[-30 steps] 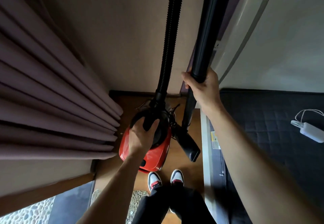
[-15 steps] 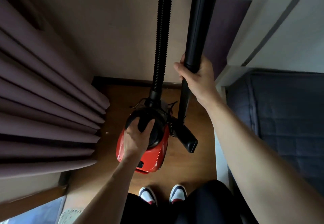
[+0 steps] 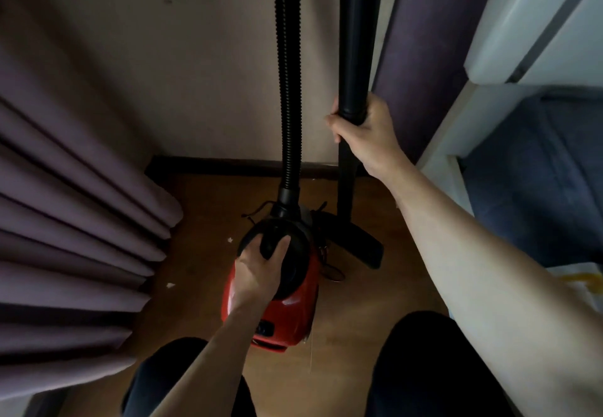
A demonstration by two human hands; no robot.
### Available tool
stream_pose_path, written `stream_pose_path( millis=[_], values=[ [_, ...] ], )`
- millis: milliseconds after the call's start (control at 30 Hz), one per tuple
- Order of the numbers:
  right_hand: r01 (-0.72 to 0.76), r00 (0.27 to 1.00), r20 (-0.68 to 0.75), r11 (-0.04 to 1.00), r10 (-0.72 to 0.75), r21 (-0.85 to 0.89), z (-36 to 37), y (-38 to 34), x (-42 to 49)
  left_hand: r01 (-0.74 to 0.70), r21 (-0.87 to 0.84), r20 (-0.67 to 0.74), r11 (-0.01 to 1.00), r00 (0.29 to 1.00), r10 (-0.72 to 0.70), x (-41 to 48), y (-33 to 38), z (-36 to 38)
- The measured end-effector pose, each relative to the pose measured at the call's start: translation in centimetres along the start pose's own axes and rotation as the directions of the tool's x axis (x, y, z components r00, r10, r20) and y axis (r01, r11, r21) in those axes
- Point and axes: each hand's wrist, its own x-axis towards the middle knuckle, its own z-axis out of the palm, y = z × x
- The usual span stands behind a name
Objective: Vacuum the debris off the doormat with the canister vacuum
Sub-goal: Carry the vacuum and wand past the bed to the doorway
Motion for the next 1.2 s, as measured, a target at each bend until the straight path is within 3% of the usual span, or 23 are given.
stream_pose_path(
  millis=[433,833,933,1200],
  values=[
    [-0.052,0.999,-0.001,0.993,0.052,-0.107,-1.3,6.8,1.7,0.008,0.014,0.001,1.0,1.0,-0.008,3.1,-2.3,4.3],
    [0.041,0.999,0.01,0.998,-0.04,-0.057,2.6,8.0,4.7,0.014,0.007,-0.054,1.0,0.998,-0.014,3.8,-2.8,4.4],
    [0.087,0.996,-0.029,0.993,-0.089,-0.075,3.5,8.4,4.7,0.011,0.012,-0.079,1.0,0.997,-0.01,4.2,-3.1,4.0],
    [0.045,0.989,-0.138,0.998,-0.052,-0.054,5.7,10.2,5.1,0.005,0.004,-0.051,1.0,0.999,-0.005,5.6,-3.7,3.0]
  ],
)
